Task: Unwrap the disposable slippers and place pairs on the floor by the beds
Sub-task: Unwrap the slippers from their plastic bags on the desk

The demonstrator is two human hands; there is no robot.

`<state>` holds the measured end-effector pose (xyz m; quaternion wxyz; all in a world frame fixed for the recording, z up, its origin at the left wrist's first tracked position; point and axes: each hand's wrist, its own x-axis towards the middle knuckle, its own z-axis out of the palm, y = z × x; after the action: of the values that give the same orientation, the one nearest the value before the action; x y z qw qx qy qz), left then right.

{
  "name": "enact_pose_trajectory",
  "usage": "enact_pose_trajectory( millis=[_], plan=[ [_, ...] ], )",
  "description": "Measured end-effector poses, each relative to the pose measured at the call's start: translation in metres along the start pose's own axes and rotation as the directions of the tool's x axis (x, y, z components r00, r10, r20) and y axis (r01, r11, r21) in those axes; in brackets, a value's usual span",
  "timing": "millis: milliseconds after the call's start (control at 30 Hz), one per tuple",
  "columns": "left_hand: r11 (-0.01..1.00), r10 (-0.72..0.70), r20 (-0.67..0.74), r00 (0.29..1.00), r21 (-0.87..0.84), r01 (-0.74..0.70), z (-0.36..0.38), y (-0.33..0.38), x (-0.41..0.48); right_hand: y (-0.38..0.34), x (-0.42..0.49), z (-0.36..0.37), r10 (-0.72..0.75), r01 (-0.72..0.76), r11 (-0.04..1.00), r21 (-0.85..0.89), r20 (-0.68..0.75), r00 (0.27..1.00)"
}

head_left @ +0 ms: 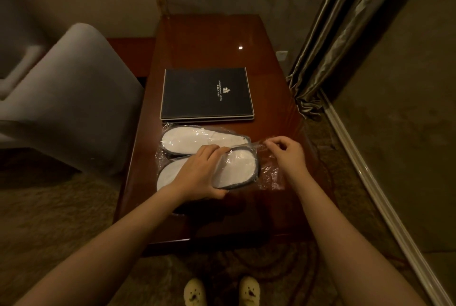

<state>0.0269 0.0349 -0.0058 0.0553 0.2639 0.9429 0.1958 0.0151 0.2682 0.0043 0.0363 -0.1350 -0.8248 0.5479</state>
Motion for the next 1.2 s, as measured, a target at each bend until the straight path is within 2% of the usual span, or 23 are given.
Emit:
enact_pose_trajectory(
  millis=[100,200,233,300,333,400,467,500,567,700,867,933,1000,1067,1200],
  plan=[
    [1.0,0.02,-0.027,0.999,-0.002,-0.02,-0.007,0.002,-0.006,-0.005,0.006,0.002,0.065,-0.064,0.998,0.022,-0.036,0.997],
    [1.0,0.0,-0.039,0.999,0.004,0.0,-0.013,-0.002,-0.009,-0.012,0.007,0.007,0.18,-0.172,0.976,0.133,-0.05,0.982],
    [1.0,-0.015,-0.047,0.999,0.001,0.015,-0.015,-0.004,-0.011,-0.014,0.006,0.006,0.173,-0.16,0.978,0.134,-0.093,0.981],
    [0.999,-0.036,-0.076,0.997,0.018,0.037,-0.017,-0.01,-0.016,-0.021,0.003,0.001,0.004,0.001,1.0,0.025,-0.181,0.984],
    [0.998,-0.042,-0.085,0.995,0.033,0.045,-0.018,-0.012,-0.018,-0.025,-0.001,-0.001,-0.112,0.106,0.993,-0.045,-0.155,0.982],
    [0.998,-0.041,-0.104,0.994,0.044,0.046,-0.018,-0.012,-0.019,-0.034,-0.008,0.0,-0.214,0.222,0.967,-0.127,0.074,0.974],
    [0.998,-0.037,-0.139,0.99,0.038,0.043,-0.017,-0.009,-0.017,-0.041,-0.014,0.008,-0.137,0.204,0.963,-0.176,0.332,0.933],
    [0.998,-0.039,-0.153,0.987,0.038,0.045,-0.017,-0.007,-0.016,-0.043,-0.016,0.012,-0.091,0.172,0.969,-0.176,0.395,0.914],
    [0.998,-0.033,-0.167,0.985,0.055,0.042,-0.015,-0.005,-0.016,-0.048,-0.017,0.017,-0.067,0.157,0.972,-0.176,0.431,0.9],
    [0.995,-0.027,-0.16,0.987,0.092,0.042,-0.008,-0.007,-0.016,-0.053,-0.018,0.025,-0.123,0.262,0.932,-0.249,0.464,0.877],
    [0.991,-0.124,-0.108,0.986,0.04,0.129,-0.004,-0.02,-0.017,-0.065,-0.01,0.016,-0.117,0.188,0.967,-0.172,0.355,0.928],
    [0.991,-0.123,-0.099,0.987,0.048,0.128,-0.004,-0.023,-0.017,-0.068,-0.006,0.006,-0.095,0.157,0.976,-0.152,0.352,0.931],
    [0.991,-0.098,-0.102,0.99,0.079,0.106,-0.003,-0.023,-0.015,-0.07,0.0,-0.002,-0.061,0.155,0.965,-0.211,0.395,0.917],
    [0.99,-0.069,-0.109,0.992,0.116,0.081,-0.002,-0.02,-0.013,-0.073,0.005,-0.007,-0.024,0.206,0.916,-0.345,0.465,0.885],
    [0.98,0.032,-0.139,0.99,0.197,-0.003,0.002,-0.012,-0.008,-0.08,0.006,0.008,-0.007,0.381,0.737,-0.558,0.558,0.83]
  ],
)
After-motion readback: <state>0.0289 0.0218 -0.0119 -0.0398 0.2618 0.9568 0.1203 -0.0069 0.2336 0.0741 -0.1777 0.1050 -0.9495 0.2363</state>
